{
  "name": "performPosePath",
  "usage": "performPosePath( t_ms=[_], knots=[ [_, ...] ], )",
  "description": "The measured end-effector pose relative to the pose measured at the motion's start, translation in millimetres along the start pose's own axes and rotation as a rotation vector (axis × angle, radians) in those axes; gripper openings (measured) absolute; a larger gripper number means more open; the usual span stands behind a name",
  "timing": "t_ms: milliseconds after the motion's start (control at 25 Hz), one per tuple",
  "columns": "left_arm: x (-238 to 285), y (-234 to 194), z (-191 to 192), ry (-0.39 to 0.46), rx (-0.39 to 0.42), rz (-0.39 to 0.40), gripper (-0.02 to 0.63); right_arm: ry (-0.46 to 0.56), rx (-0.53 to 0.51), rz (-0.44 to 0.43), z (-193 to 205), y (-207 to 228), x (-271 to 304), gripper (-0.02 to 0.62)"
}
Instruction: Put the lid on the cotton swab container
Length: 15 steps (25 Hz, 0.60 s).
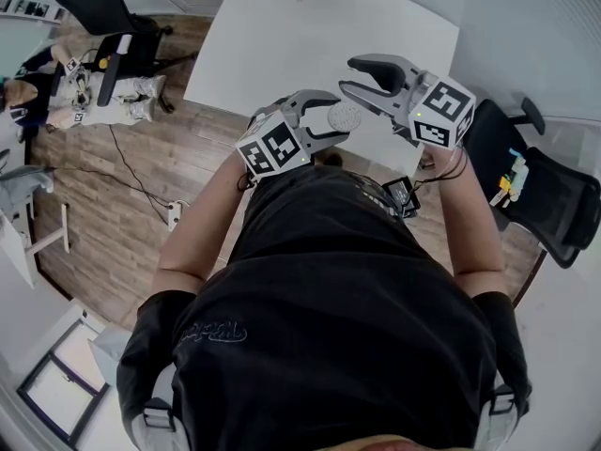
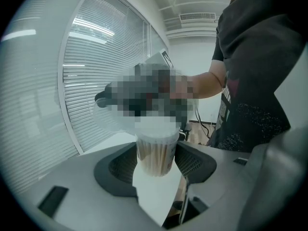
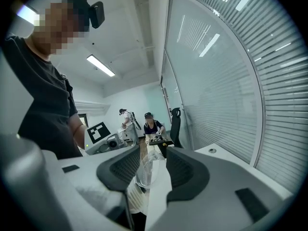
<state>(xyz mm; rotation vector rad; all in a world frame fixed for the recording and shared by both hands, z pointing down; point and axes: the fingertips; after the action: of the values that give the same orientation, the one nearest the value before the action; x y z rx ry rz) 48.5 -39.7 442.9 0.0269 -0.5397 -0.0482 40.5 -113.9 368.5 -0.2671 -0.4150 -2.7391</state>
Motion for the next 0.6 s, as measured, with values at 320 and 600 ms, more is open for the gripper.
performPosePath(
  t_ms=[320,600],
  knots=[
    [1.1,-2.7,2.8,-0.004,-0.010,-0.006,0.255,0.020,0.022,-0.019,-2.4,-3.0,0.0,0.178],
    [6.6,-7.3,4.0,-0.010,-0.035,-0.025,0.255,0.044,0.041,-0.042,-9.7,-7.7,-4.0,0.178]
  ],
)
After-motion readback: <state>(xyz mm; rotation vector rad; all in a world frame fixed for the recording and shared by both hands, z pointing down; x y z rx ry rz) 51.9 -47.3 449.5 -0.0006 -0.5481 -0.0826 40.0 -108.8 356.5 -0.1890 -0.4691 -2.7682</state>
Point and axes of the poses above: the fingertips, and each gripper's own axes: x forward along the fingers, y to its right, z out of its underside, and after that the axes turned 2 degrees about -z, right-handed
